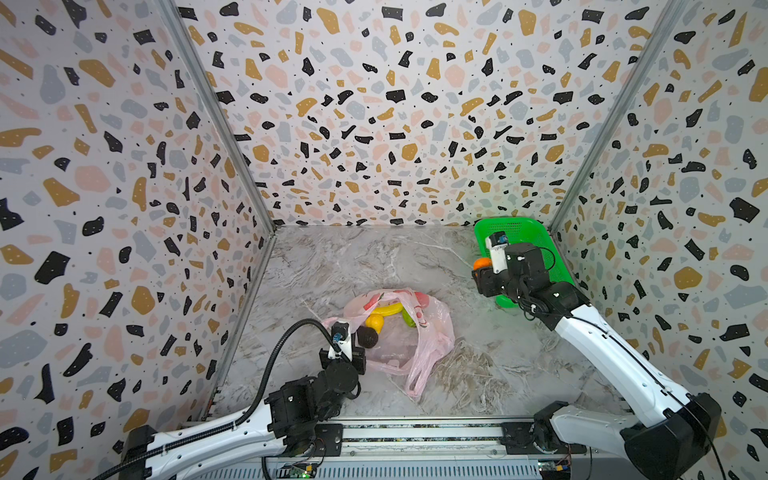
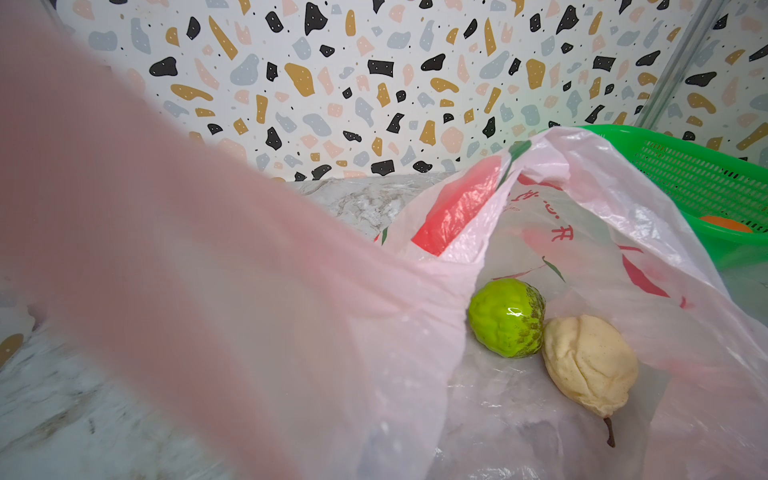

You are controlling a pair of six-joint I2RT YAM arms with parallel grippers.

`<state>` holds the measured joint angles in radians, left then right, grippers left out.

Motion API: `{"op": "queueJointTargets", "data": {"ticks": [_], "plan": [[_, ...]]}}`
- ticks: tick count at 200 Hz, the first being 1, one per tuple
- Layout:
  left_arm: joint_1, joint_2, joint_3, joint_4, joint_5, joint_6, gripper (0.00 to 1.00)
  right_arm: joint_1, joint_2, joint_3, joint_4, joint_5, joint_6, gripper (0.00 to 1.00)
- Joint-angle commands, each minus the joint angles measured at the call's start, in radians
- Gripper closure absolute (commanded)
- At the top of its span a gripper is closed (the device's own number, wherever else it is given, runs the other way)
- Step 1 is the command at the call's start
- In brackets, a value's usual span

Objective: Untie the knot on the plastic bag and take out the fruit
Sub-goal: 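Lift the small orange out with the right gripper to the green basket, then lower the small orange into the basket and open the right gripper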

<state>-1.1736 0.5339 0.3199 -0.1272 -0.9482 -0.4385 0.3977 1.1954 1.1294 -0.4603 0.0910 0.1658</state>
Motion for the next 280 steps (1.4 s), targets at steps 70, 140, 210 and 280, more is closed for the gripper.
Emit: {"op": "queueJointTargets", "data": {"ticks": [70, 140, 210, 280], "plan": [[-0.005, -0.007, -0.007, 0.017, -0.017, -0.005, 1.0, -0.367, 0.245, -0.012, 0.16, -0.166, -0.017, 0.41], [-0.005, -0.017, -0.007, 0.014, -0.02, -0.002, 1.0, -0.402, 0.416, -0.002, 0.232, -0.155, 0.012, 0.4], [-0.004, -0.013, -0.006, 0.017, -0.019, 0.0, 1.0, -0.404, 0.418, 0.009, 0.223, -0.152, 0.011, 0.22], [-0.004, -0.008, -0.002, 0.015, -0.019, -0.001, 1.0, -0.374, 0.332, -0.011, 0.193, -0.201, 0.03, 0.22]]}}
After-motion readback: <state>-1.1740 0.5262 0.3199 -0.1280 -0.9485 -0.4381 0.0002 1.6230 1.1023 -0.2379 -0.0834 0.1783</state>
